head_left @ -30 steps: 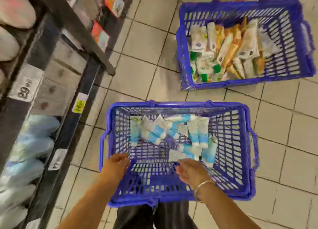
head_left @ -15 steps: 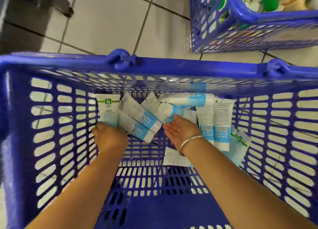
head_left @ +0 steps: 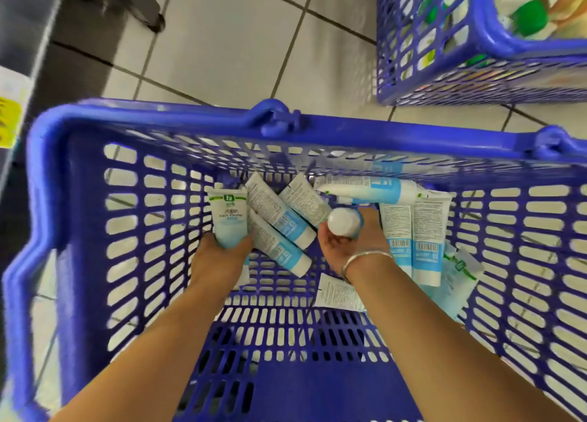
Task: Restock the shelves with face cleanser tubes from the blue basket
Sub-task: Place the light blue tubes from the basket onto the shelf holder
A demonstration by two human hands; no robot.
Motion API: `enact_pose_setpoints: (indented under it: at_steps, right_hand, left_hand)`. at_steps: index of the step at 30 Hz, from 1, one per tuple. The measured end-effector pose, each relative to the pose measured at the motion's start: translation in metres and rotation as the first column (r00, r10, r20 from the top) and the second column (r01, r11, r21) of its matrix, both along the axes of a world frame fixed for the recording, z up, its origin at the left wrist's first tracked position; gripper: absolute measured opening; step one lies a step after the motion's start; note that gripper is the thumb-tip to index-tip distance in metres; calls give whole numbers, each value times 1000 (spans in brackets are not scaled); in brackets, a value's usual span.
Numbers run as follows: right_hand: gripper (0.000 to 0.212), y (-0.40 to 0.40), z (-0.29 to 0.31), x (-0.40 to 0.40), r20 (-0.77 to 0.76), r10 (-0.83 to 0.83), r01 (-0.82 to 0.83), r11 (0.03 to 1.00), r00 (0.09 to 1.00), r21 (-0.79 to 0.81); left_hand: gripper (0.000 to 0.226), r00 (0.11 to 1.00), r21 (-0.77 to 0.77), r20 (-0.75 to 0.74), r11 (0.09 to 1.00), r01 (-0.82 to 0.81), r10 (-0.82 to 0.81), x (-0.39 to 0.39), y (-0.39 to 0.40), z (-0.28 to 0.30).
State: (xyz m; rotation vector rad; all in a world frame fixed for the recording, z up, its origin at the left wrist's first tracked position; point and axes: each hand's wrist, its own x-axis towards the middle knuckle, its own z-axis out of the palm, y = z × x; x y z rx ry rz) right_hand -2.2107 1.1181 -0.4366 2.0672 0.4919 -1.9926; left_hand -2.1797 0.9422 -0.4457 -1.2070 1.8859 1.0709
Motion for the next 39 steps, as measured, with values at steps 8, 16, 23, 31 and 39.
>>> enact_pose_setpoints:
  at_steps: [8,16,23,31,39]
  right_hand:
    - [6,-7,59,74,4,284,-284,959,959,-21]
    - [23,-37,205,59,-297,532,-520,845,793,124]
    - [47,-56,369,8,-437,608,-576,787,663,221]
    - [63,-96,519,3,-611,495,-568,818,617,90]
    - [51,-135,625,45,-614,665,-729,653,424,204]
  left_hand:
    - [24,993,331,3,937,-114,120,20,-5,77]
    - [17,958,458,-71,862,-217,279,25,-24,218]
    - [54,918,535,-245,833,-140,312,-11,-60,377]
    - [45,823,624,-353,767,-148,446,-5,-103,525]
    - [43,684,648,-453,738,-189,573,59,-127,636]
